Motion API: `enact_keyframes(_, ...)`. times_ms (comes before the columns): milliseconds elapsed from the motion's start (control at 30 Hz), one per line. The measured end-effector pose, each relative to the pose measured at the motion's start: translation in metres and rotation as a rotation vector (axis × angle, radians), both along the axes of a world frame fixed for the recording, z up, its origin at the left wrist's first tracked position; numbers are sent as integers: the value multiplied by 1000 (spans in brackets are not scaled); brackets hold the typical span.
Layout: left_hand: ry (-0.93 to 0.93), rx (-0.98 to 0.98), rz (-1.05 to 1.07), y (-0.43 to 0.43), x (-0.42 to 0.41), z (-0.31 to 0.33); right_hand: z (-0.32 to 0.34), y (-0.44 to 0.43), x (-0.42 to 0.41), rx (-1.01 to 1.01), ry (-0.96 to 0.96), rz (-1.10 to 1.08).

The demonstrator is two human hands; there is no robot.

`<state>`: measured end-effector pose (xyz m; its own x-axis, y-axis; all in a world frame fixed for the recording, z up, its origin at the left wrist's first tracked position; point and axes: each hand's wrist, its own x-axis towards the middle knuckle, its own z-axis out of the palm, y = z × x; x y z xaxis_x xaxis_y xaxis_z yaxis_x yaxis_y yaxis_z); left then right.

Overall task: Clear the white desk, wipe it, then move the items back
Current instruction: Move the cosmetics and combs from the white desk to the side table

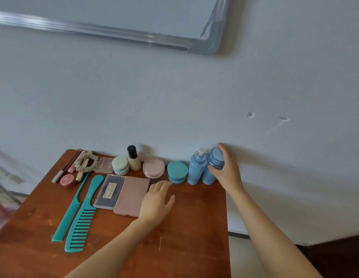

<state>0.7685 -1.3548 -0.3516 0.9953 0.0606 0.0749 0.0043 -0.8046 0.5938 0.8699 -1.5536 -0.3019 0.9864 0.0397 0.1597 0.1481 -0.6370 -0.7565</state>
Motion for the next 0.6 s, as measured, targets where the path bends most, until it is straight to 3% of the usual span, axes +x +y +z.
enact_keyframes(167,-2,112,-65,6,-20,-8,-2,-3,-22,-21,-7,-85)
enact_keyframes(333,-3,167,-42,14,-40,-13,-12,0,-70,-130,-151,-224)
enact_keyframes(600,61,230,-5,24,-69,-13,-40,6,-113,-512,89,56)
